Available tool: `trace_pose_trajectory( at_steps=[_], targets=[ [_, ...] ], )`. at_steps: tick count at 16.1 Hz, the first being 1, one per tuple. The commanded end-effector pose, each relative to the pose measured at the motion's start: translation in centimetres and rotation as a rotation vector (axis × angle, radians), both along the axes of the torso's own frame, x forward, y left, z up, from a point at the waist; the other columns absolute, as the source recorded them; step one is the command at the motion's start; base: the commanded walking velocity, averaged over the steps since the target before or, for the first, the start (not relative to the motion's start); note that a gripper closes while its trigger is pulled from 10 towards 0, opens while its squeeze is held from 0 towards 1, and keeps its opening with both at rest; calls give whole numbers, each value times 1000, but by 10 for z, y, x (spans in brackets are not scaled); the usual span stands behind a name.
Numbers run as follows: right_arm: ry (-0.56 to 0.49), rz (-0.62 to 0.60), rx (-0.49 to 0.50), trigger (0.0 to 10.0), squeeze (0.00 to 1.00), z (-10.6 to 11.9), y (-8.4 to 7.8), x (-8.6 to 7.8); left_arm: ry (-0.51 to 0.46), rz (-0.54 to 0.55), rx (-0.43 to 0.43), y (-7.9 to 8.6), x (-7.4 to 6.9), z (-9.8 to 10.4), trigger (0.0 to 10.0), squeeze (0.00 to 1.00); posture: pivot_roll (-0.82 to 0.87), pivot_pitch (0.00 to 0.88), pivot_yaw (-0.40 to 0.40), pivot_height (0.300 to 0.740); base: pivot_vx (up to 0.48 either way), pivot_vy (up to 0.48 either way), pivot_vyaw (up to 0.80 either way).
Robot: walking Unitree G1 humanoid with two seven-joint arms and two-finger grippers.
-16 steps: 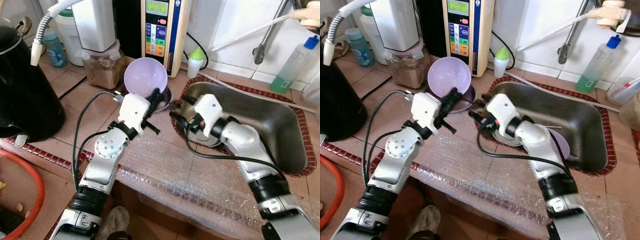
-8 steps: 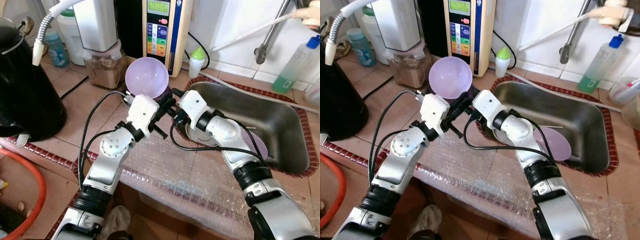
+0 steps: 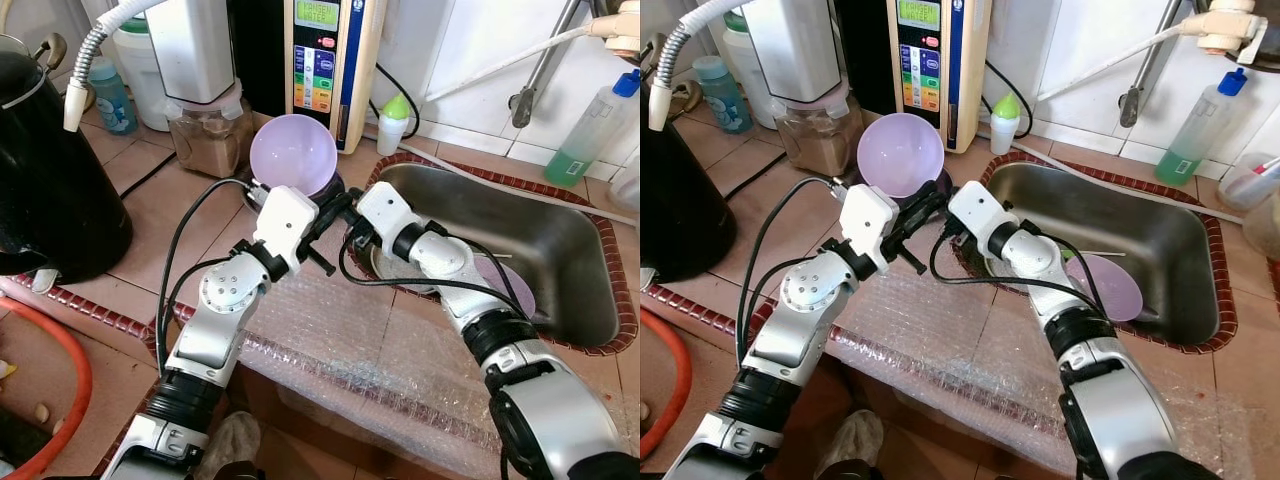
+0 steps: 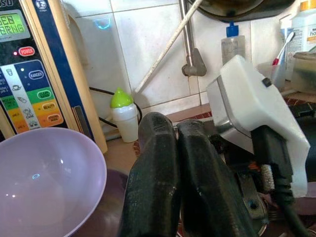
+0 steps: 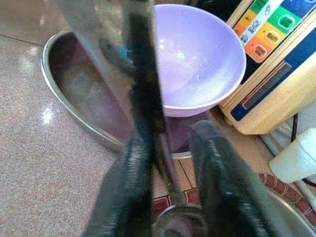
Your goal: Kitchen organization
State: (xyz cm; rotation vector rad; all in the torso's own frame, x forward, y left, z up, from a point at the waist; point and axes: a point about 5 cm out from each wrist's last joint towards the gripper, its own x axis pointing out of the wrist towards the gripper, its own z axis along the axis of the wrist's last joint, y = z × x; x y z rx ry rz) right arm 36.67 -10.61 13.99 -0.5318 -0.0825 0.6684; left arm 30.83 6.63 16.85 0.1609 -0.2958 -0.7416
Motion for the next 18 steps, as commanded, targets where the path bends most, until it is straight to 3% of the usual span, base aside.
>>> trace_pose_trajectory(
  at_steps=[1, 5, 6, 7, 13, 14, 15, 16, 18],
  targets=[
    [-12, -38, 15, 0, 0, 6, -6, 5, -30, -7, 3, -1, 1, 8, 0, 0, 43, 0, 8, 740, 0, 0, 0],
    [-1, -44, 28, 0, 0, 5, -7, 5, -33, -5, 16, -1, 1, 6, 196, 0, 45, 0, 7, 740, 0, 0, 0],
    [3, -45, 25, 0, 0, 3, -7, 6, -33, -5, 17, -1, 1, 6, 1961, 0, 49, 0, 6, 740, 0, 0, 0],
    [3, -50, 23, 0, 0, 4, -6, 7, -34, -5, 21, -1, 2, 6, 2784, 0, 53, 0, 8, 740, 0, 0, 0],
    [-17, -112, 21, 0, 0, 7, -17, 11, -32, 5, 23, -2, -1, 4, 3059, 0, 65, 0, -5, 740, 0, 0, 0],
    [-19, -122, 16, 0, 0, 7, -18, 12, -32, 7, 30, -2, -1, 3, 3569, 0, 59, 0, -13, 740, 0, 0, 0],
    [-22, -134, 12, 0, 0, 7, -20, 12, -24, 8, 32, -2, -1, 2, 10000, 0, 54, 0, -16, 740, 0, 0, 0],
    [-23, -150, 7, 0, 0, 7, -23, 13, -6, 15, 17, 0, -1, 0, 10000, 1000, 54, 0, -16, 740, 0, 0, 0],
    [-21, -187, -3, 0, 0, 5, -29, 14, 1, 1, 40, 1, -2, -4, 10000, 1000, 51, 0, -8, 740, 0, 0, 0]
  ],
)
